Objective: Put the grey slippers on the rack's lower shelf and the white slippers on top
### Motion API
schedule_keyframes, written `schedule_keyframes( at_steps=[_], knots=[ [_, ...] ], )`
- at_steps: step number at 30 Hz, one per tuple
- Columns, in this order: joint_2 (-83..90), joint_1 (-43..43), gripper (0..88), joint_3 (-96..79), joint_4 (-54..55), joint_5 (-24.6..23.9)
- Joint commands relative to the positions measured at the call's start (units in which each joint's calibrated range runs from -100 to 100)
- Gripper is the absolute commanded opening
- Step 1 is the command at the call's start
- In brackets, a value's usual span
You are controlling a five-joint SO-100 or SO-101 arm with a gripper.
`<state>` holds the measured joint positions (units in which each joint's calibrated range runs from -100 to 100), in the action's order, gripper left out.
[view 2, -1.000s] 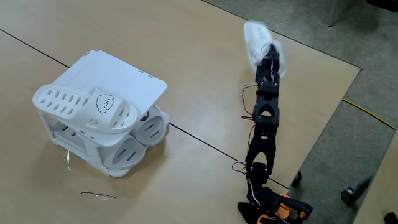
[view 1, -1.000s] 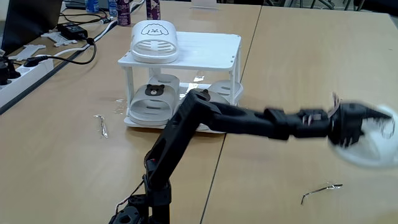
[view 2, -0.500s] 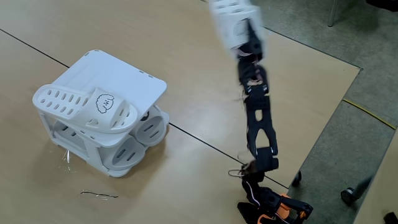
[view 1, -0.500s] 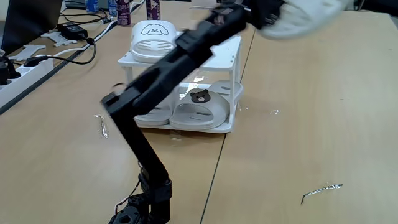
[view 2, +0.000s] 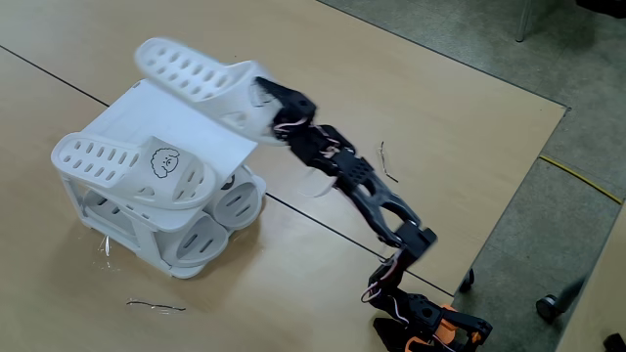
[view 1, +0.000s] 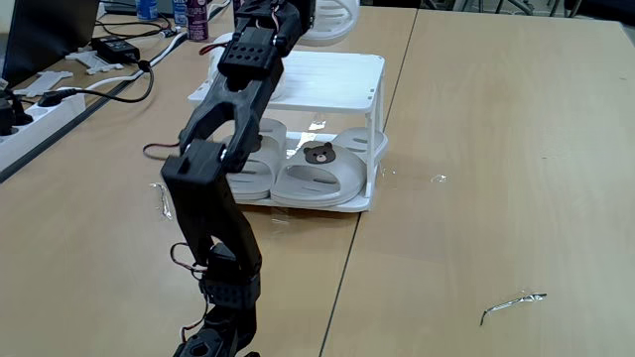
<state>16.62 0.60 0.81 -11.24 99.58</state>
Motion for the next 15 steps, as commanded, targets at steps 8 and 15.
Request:
schedule_keyframes(
  at_steps=[8, 15],
  knots=[
    [-32.6, -0.4, 0.8, 36.5, 0.3, 0.4],
    [-47.4, -2.7, 0.8, 46.7, 0.7, 0.4]
  ],
)
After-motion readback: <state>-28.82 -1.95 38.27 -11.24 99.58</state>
